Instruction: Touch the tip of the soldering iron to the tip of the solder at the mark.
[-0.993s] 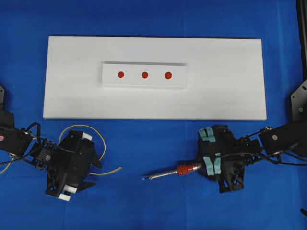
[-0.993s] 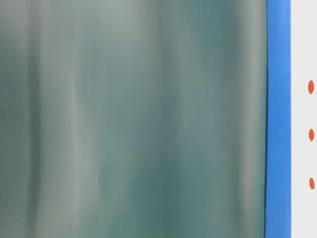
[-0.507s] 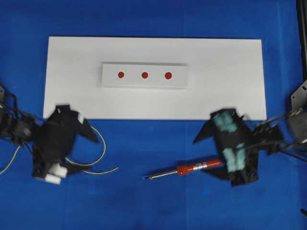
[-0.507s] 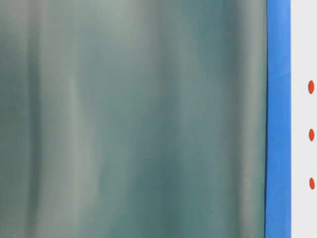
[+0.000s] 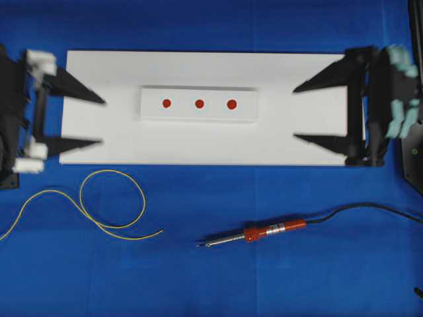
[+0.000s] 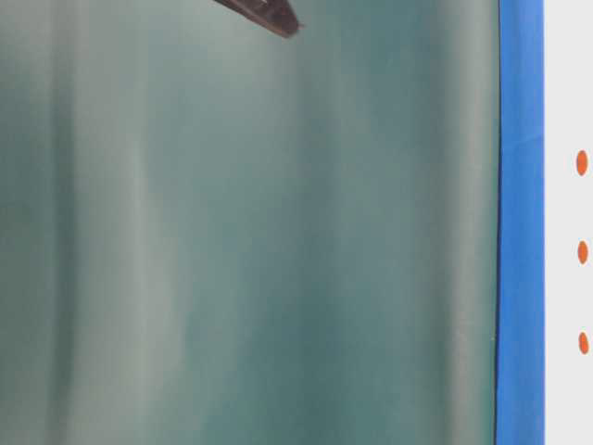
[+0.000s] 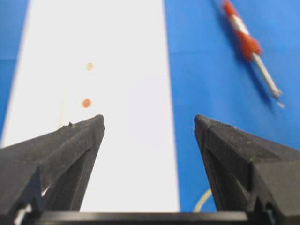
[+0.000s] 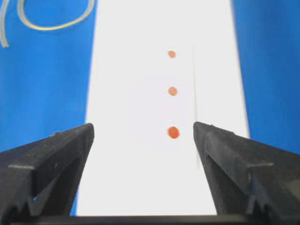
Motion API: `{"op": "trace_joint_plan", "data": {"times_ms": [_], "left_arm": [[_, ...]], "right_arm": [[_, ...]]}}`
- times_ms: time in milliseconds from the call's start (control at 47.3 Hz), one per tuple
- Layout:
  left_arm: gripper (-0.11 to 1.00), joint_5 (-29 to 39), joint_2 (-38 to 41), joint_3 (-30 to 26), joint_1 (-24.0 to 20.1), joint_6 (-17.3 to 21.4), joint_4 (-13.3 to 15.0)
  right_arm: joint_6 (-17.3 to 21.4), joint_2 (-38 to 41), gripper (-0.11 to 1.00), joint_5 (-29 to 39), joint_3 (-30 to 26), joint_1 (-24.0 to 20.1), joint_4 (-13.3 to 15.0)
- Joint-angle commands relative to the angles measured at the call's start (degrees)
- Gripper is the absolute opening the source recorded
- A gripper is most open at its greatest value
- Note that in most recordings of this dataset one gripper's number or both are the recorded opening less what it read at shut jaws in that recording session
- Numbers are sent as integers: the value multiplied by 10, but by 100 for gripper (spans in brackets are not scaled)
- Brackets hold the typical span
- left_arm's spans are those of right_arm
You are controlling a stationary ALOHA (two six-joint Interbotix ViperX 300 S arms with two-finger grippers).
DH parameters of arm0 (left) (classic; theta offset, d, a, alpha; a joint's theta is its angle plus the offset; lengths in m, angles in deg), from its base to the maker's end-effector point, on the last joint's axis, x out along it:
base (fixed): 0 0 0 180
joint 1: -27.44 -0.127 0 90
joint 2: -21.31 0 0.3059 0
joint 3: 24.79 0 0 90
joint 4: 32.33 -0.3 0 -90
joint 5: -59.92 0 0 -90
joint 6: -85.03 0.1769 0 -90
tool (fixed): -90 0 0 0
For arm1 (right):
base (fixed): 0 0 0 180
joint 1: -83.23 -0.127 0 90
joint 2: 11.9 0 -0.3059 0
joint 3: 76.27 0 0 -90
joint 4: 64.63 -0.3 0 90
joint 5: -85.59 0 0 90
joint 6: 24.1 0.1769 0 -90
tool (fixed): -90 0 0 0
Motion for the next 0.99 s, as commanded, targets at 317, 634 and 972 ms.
{"op": "trace_joint_plan", "data": {"times_ms": [317, 634, 972], "left_arm": [[72, -64, -126, 130, -43, -1, -1], [66, -91, -181, 220, -43, -5, -2], [63, -86, -193, 226, -27, -6, -2]], "right_arm": [[9, -105, 80, -133, 142, 44, -2], [11, -144, 80, -159, 217, 46, -33], [11, -142, 76, -161, 231, 46, -35]]}}
